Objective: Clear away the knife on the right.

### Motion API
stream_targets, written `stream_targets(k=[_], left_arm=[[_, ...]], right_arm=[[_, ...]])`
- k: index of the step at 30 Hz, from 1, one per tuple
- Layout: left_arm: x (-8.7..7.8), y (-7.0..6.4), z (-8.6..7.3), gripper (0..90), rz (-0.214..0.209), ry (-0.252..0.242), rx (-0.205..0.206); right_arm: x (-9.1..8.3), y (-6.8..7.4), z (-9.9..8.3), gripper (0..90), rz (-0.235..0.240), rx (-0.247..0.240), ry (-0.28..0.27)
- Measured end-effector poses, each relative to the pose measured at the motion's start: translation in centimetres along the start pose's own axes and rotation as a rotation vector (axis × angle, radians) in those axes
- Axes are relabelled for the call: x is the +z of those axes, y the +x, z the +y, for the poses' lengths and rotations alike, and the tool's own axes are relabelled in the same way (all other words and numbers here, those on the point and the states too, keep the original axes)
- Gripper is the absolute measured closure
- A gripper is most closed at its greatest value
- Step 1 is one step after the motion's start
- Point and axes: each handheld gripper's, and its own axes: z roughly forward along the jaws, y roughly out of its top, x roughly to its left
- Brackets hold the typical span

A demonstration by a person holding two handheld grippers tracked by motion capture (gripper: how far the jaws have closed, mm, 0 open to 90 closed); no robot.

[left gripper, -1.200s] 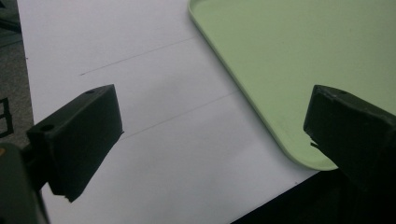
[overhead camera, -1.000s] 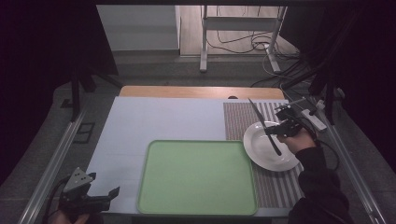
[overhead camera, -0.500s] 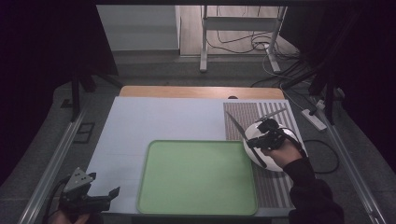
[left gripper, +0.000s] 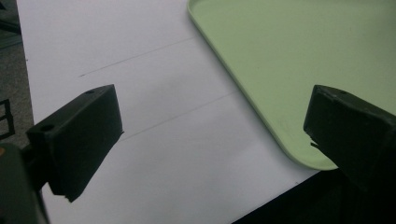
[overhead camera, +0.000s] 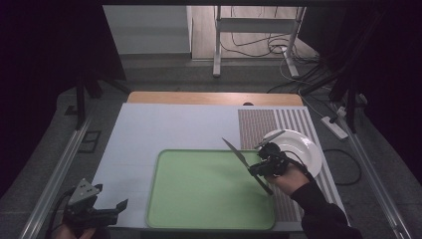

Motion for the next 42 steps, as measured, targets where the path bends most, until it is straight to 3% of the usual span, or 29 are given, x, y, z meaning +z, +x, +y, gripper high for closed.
stream_targets(k=[4, 8, 14, 16, 21, 24, 26, 30, 33, 35, 37, 42], left_arm=[[0.0, 0.0, 0.0, 4.2, 0.001, 0.000, 0.002], [0.0, 0.0, 0.0, 4.3, 0.001, 0.001, 0.003], [0.0, -0.1, 0.0, 4.2, 0.002, 0.001, 0.004], [0.0, -0.1, 0.0, 4.3, 0.002, 0.000, 0.005], [0.0, -0.1, 0.0, 4.2, 0.003, 0.000, 0.007], [0.1, -0.1, 0.1, 4.3, 0.003, 0.001, 0.008], [0.1, -0.1, 0.1, 4.3, 0.003, 0.002, 0.008], [0.1, -0.1, 0.0, 4.3, 0.003, 0.001, 0.007], [0.0, -0.1, 0.0, 4.3, 0.002, 0.000, 0.006], [0.0, -0.1, 0.0, 4.3, 0.002, -0.001, 0.007], [0.0, -0.1, 0.0, 4.3, 0.003, 0.000, 0.010], [0.0, -0.1, 0.0, 4.3, 0.003, 0.000, 0.011]], right_arm=[[1.0, 1.7, -0.1, 80.9, 0.022, -0.032, 0.022], [2.0, 2.3, -0.2, 80.9, 0.024, -0.043, 0.049], [4.7, 2.9, -0.9, 80.8, 0.002, -0.061, 0.168], [5.6, 3.0, -1.1, 80.4, 0.020, -0.068, 0.218], [4.8, 2.7, -0.4, 75.6, 0.058, -0.076, 0.139], [4.4, 3.4, 0.5, 89.6, 0.085, -0.162, 0.081], [4.9, 4.2, 1.2, 90.0, 0.096, -0.216, 0.056], [7.6, 5.3, 2.3, 90.0, 0.083, -0.288, 0.090], [8.3, 5.1, 2.2, 90.0, 0.067, -0.293, 0.113], [8.5, 4.5, 2.1, 90.0, 0.083, -0.267, 0.107], [8.1, 3.6, 2.0, 90.0, 0.045, -0.252, 0.111], [7.6, 2.0, 1.7, 90.0, 0.018, -0.196, 0.110]])
